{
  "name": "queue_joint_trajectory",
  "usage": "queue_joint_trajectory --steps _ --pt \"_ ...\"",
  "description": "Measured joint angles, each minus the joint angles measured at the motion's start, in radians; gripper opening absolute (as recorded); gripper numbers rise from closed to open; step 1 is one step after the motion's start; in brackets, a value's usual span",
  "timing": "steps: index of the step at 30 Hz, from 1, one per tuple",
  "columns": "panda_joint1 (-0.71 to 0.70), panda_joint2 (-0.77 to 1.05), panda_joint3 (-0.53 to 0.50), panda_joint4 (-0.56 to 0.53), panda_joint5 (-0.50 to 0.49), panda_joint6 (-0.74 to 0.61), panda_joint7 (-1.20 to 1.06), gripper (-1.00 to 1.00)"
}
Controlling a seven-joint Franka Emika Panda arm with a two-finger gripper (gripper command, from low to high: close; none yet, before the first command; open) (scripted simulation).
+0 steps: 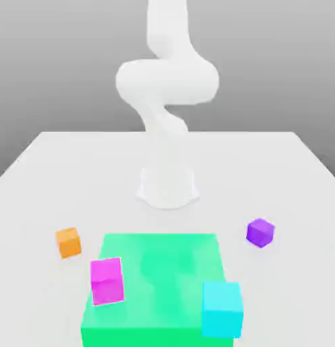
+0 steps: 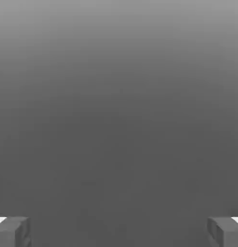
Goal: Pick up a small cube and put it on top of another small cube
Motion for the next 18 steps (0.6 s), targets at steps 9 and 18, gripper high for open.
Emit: queue_joint_trajectory --steps 9,18 --pt "-0.226 0.3 -0.084 -0.253 -0.067 0.236 0.172 0.0" --pt "-0.428 0.649 -0.233 -0.527 -0.047 0.504 0.293 0.0"
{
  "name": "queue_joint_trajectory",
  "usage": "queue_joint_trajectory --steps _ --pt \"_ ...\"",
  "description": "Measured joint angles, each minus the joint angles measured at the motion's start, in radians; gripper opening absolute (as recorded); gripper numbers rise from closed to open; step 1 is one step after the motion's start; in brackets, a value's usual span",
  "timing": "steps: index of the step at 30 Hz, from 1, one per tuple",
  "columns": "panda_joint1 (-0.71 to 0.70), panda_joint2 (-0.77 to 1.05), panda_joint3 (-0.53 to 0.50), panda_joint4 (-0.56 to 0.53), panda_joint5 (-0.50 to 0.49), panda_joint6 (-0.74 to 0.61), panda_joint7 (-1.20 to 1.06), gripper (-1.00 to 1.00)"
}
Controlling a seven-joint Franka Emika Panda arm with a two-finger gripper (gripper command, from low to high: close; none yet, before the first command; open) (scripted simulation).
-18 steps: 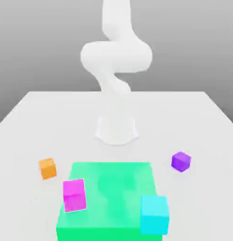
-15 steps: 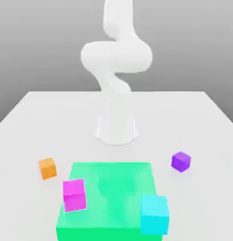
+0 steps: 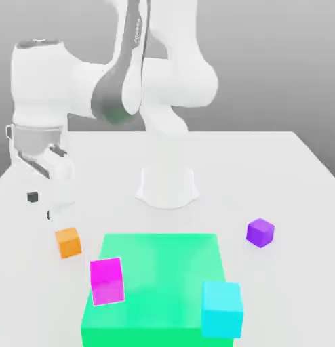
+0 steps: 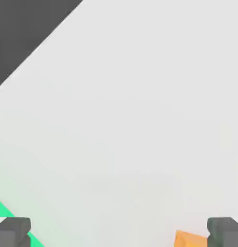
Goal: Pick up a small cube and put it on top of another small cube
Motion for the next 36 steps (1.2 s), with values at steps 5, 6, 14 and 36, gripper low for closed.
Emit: queue_joint_trajectory --steps 5,6,14,36 --pt "-0.071 0.186 0.075 -0.014 0.195 0.145 -0.117 0.0" --pt "-0.114 0.222 0.121 -0.008 0.213 0.174 -0.13 0.0" --pt "-0.227 0.35 0.24 0.016 0.246 0.279 -0.158 -1.0" --pt "-0.011 0.116 0.188 0.259 0.148 -0.193 0.16 -1.0"
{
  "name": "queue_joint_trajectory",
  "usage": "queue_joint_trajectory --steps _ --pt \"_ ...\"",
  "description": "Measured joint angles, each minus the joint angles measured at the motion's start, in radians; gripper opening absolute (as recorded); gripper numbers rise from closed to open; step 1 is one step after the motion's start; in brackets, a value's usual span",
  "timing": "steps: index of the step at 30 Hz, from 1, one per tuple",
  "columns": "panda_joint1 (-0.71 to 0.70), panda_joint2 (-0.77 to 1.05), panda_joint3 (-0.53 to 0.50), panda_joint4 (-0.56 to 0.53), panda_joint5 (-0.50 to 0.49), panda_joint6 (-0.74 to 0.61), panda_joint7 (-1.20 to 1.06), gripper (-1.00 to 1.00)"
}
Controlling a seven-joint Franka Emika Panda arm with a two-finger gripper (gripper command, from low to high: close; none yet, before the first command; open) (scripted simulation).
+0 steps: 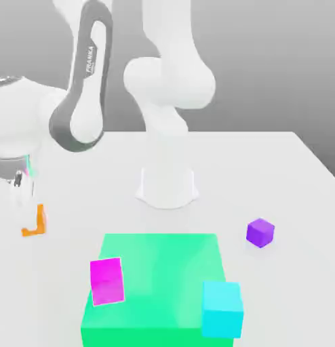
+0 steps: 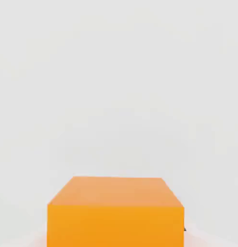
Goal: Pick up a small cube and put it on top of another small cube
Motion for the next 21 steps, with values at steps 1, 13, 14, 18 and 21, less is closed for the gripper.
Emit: queue_joint_trajectory --steps 1,13,14,18,21 --pt "0.035 0.004 0.017 0.037 -0.003 -0.034 0.034 -1.0" --pt "0.47 0.027 0.22 0.389 -0.075 -0.369 0.4 -1.0" --pt "0.475 0.042 0.22 0.389 -0.088 -0.352 0.418 -1.0" --pt "0.482 0.117 0.215 0.364 -0.114 -0.252 0.444 1.0" --pt "0.482 0.117 0.215 0.364 -0.114 -0.252 0.444 1.0"
